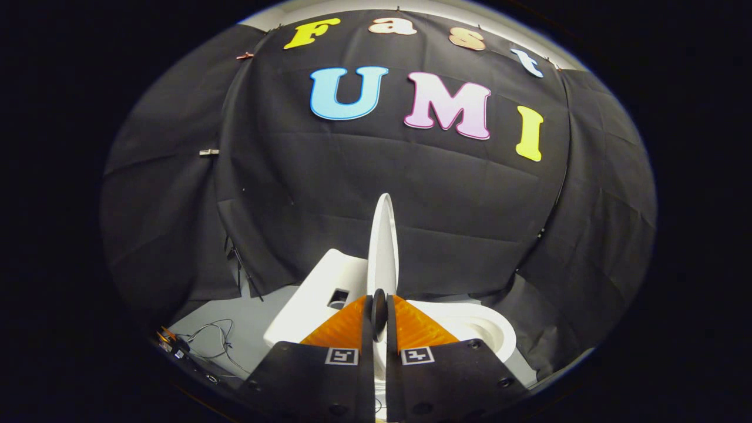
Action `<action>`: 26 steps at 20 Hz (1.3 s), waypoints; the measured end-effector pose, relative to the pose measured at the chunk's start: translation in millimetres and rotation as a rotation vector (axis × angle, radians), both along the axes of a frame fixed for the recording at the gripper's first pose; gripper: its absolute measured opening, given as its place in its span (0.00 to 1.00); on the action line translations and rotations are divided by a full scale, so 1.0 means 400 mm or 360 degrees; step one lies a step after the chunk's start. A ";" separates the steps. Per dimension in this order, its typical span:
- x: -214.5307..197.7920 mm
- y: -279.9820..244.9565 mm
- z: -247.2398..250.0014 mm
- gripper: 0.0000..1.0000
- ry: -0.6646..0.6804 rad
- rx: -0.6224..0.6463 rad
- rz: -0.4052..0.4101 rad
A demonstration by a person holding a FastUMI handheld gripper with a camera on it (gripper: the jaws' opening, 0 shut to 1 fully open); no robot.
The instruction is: Open the toilet lid.
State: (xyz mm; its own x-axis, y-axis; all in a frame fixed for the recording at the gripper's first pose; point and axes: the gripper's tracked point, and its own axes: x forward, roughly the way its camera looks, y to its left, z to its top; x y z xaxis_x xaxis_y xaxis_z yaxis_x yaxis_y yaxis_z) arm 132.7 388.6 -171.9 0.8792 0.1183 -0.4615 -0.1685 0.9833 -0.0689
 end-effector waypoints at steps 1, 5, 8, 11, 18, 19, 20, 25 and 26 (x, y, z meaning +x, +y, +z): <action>0.001 0.005 -0.001 0.12 -0.0011 -0.0032 0.0001; -0.003 0.033 -0.016 0.12 -0.0005 -0.0086 -0.0001; 0.001 0.024 -0.007 0.12 -0.0014 -0.0094 -0.0041; -0.019 0.023 -0.006 0.15 -0.0001 -0.0042 -0.0036; -0.044 0.010 0.095 0.55 -0.0197 -0.0109 0.0022; -0.047 0.012 0.108 0.66 -0.0215 -0.0104 0.0037; -0.053 0.021 0.117 0.77 -0.0216 -0.0087 0.0061; -0.075 -0.010 0.166 0.98 -0.0249 -0.0029 0.0042; -0.080 -0.019 0.179 0.98 -0.0261 -0.0020 0.0041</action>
State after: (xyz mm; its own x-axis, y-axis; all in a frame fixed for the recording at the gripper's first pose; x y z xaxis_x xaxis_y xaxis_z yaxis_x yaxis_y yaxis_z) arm 100.6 380.9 -100.1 0.9398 0.1366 -0.3133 -0.1787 0.9777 -0.1099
